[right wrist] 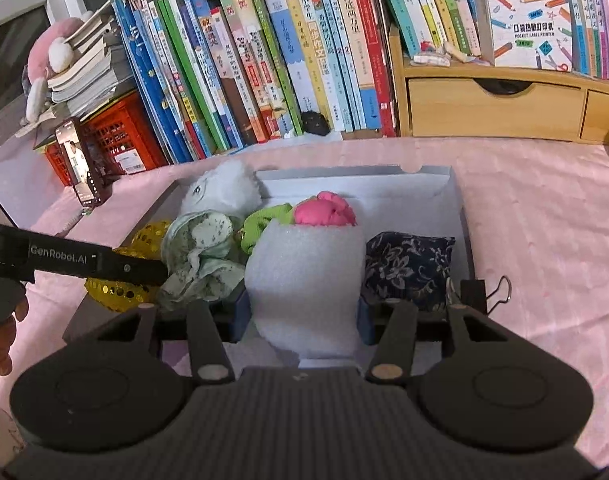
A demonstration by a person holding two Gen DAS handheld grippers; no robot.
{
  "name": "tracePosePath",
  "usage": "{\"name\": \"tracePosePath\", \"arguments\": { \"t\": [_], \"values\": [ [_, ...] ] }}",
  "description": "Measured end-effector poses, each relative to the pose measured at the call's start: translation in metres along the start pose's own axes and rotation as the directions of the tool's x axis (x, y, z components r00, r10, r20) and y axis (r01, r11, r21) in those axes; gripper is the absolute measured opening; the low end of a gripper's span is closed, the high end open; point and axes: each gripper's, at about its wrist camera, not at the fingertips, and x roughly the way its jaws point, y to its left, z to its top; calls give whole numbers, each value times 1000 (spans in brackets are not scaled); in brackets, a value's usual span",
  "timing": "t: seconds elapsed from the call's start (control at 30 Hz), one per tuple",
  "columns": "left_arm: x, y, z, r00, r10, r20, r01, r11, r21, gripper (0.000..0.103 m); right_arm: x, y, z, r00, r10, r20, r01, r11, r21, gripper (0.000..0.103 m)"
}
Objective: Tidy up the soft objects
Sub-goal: 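Lower the sequin pouch and foam block into the tray and open both tools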
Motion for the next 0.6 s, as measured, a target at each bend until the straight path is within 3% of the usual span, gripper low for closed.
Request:
{"name": "tracePosePath", "arguments": {
  "t": [0.2, 0.27, 0.6],
  "values": [
    [-4, 2, -1, 1000, -24, 2, 24, 999, -25, 73, 2, -2, -4, 1000, 1, -7, -1, 1000, 14, 59],
    [-7, 3, -1, 999, -33, 7, 33, 999, -35, 76, 0, -3, -5, 1000, 4, -5, -4, 1000, 22, 68],
    [-29, 3, -5, 998, -53, 34, 54, 998, -42, 77, -19, -5, -8, 1000, 6, 29, -7, 999, 34, 82]
  ]
}}
